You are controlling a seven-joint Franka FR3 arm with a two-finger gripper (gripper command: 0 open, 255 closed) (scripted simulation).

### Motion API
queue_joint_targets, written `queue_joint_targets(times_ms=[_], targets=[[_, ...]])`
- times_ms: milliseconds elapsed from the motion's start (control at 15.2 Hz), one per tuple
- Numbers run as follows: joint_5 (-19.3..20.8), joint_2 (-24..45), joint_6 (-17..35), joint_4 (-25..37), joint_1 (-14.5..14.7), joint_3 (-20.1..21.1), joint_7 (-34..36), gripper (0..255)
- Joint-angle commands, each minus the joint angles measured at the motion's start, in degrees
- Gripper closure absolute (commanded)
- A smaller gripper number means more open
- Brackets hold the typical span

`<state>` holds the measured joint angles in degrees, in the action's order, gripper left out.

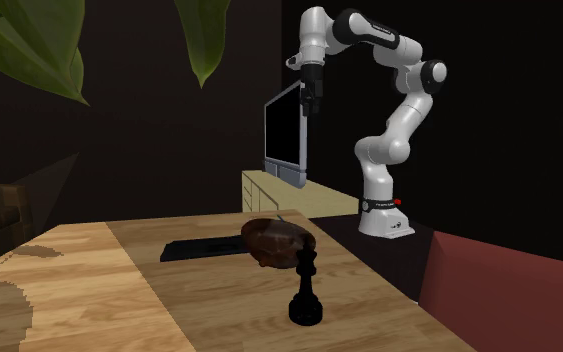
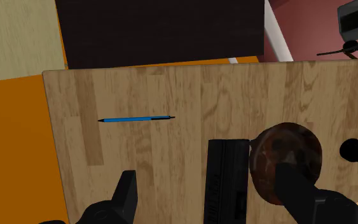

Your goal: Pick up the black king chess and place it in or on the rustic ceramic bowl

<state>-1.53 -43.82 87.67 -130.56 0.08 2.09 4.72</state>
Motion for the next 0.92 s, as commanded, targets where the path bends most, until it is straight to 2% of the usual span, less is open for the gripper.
queue_joint_targets(times_ms=[0, 462, 858], targets=[[0.0, 0.0, 0.0, 0.0, 0.0, 0.0, 0.0, 0], [-4.56, 6.02, 7.88, -1.98, 1.84, 7.67, 8.9, 0], [-6.93, 13.97, 14.8, -0.82, 2.92, 14.22, 16.43, 0]])
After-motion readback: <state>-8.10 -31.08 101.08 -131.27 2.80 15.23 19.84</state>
